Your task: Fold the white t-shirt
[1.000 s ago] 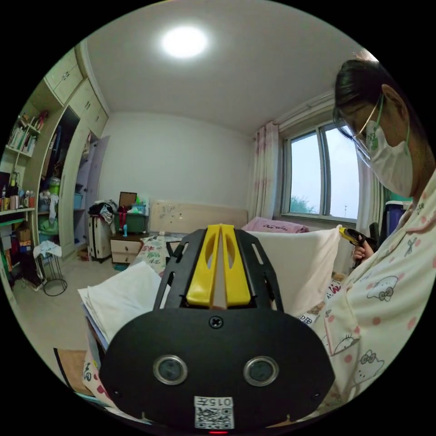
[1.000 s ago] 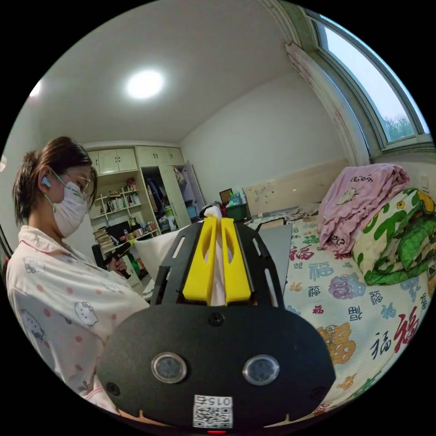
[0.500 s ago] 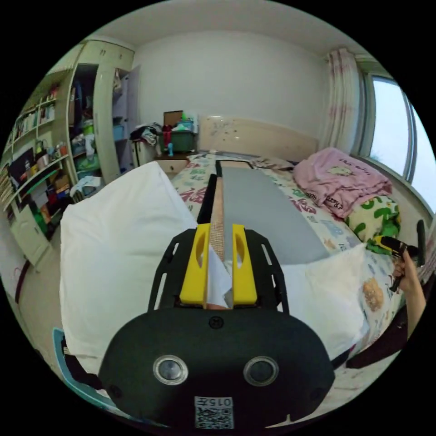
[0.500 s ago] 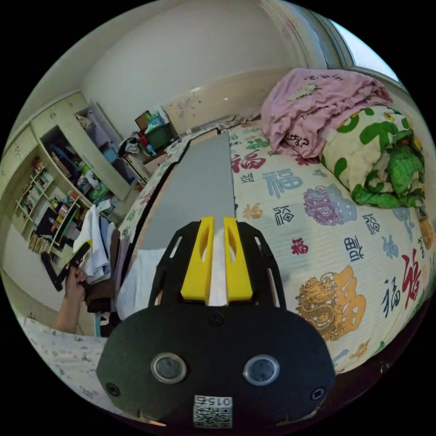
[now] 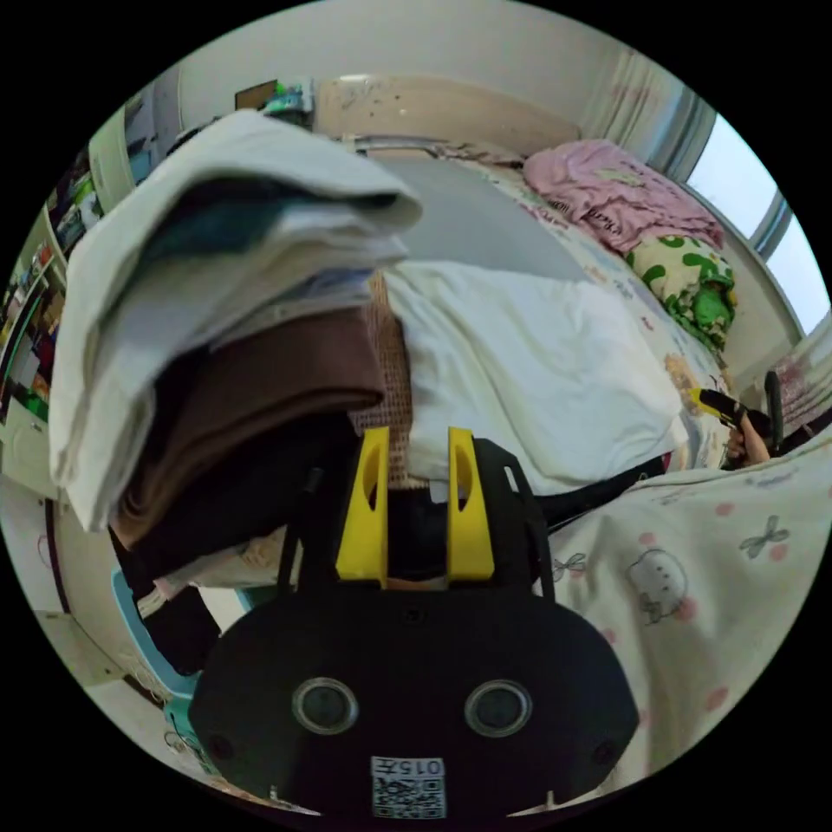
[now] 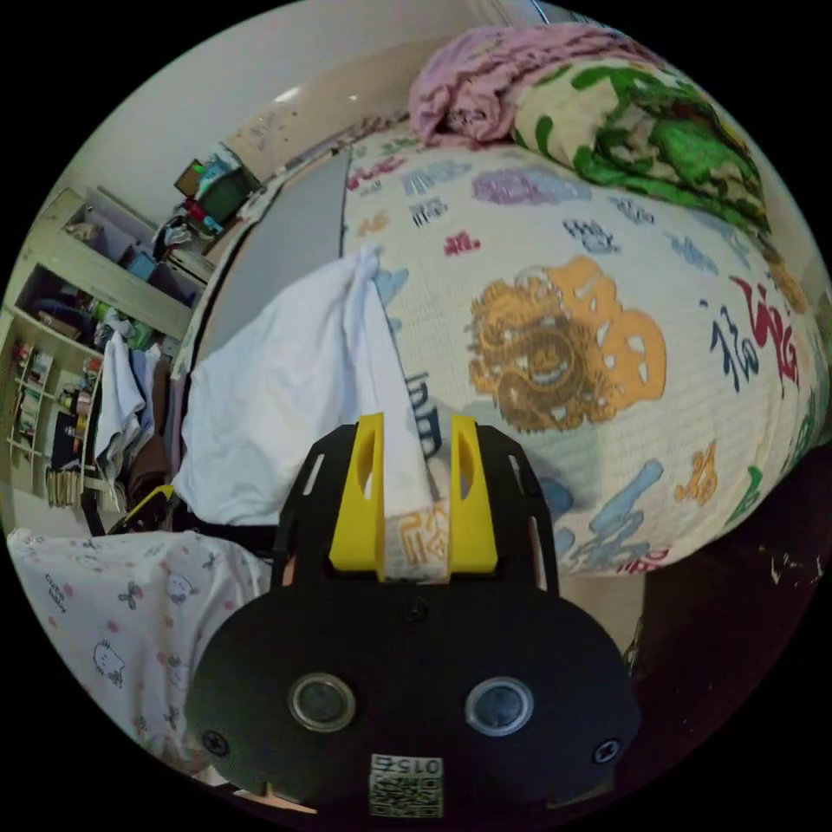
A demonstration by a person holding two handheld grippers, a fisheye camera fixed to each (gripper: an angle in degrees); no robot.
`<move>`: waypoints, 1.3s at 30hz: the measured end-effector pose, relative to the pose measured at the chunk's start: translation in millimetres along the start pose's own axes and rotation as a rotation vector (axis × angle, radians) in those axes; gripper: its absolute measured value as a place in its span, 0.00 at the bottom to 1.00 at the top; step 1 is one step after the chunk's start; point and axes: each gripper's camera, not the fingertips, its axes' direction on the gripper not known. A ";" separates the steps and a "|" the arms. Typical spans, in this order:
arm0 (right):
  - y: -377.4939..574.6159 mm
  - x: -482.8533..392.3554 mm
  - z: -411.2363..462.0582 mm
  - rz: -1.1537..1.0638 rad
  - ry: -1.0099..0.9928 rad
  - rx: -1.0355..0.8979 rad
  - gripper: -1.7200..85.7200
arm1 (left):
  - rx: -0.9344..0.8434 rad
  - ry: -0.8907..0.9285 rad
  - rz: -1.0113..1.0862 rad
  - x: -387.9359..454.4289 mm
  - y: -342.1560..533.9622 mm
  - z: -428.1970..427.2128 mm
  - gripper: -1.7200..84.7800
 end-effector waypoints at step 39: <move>116.5 172.6 154.6 -1.256 0.530 -0.349 0.06 | -0.141 0.170 1.049 244.8 -329.1 18.0 0.10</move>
